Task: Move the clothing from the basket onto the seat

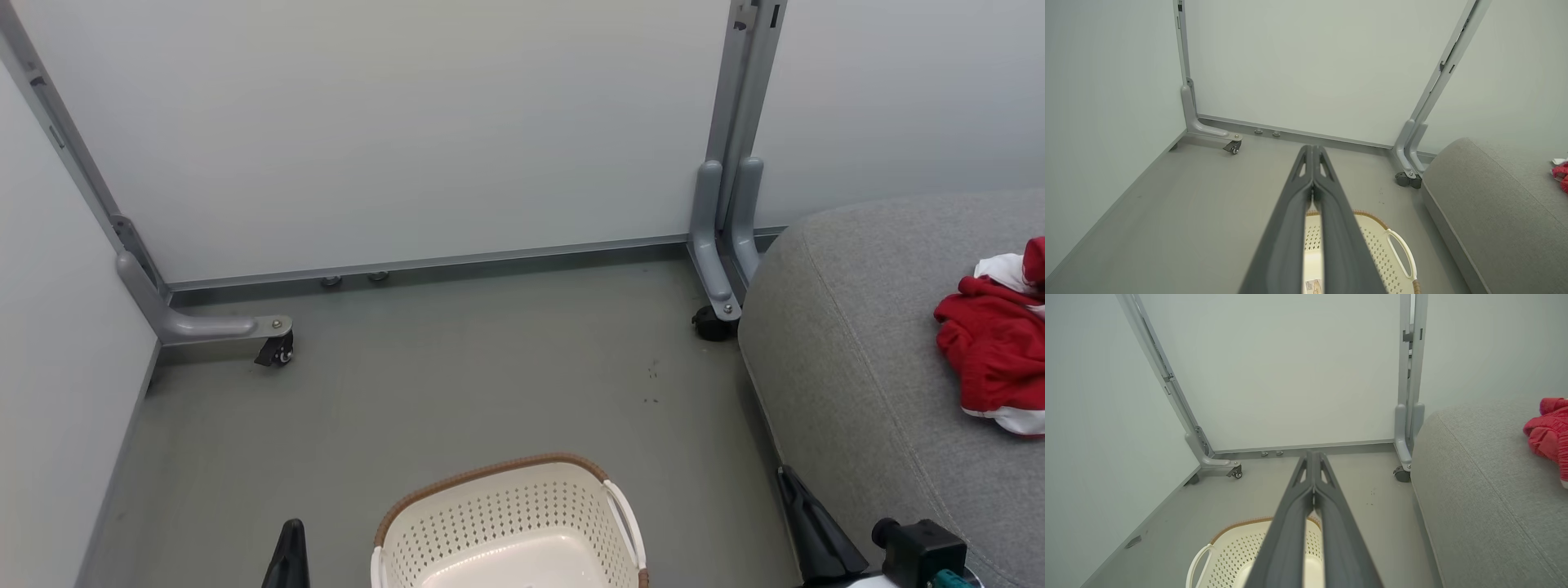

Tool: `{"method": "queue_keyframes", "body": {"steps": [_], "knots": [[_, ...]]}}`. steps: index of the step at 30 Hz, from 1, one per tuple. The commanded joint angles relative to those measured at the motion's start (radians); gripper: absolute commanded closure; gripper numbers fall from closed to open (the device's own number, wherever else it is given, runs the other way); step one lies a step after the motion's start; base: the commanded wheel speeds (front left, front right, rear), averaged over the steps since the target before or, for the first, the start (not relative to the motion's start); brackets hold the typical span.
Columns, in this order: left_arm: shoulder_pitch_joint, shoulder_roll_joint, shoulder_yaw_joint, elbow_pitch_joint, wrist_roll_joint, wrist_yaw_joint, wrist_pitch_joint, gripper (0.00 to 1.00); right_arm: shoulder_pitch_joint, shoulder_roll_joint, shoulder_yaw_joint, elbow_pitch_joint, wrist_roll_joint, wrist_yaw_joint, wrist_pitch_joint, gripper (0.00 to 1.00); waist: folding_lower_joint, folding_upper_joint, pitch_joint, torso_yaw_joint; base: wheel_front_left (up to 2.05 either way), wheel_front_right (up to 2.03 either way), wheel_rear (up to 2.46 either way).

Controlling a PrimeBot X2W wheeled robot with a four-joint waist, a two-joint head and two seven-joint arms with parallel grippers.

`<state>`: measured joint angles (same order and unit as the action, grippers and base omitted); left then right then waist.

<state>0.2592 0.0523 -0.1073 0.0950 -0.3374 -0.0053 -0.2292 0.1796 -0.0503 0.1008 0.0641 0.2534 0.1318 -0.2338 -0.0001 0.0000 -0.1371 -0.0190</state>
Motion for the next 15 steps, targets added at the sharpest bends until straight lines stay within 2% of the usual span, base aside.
{"method": "queue_keyframes", "body": {"steps": [1,15], "knots": [[-0.043,0.008,0.008,-0.01,-0.054,-0.008,0.007,1.0,-0.035,-0.009,-0.007,-0.007,0.058,0.0,0.008,1.0,0.0001,0.0,0.002,0.0,0.0,0.0,0.0],[-0.109,0.018,0.034,0.025,-0.298,-0.032,0.059,1.0,-0.086,-0.022,-0.027,0.028,0.32,0.0,0.056,1.0,0.0001,0.0,0.019,0.003,0.0,0.0,0.0]]}}
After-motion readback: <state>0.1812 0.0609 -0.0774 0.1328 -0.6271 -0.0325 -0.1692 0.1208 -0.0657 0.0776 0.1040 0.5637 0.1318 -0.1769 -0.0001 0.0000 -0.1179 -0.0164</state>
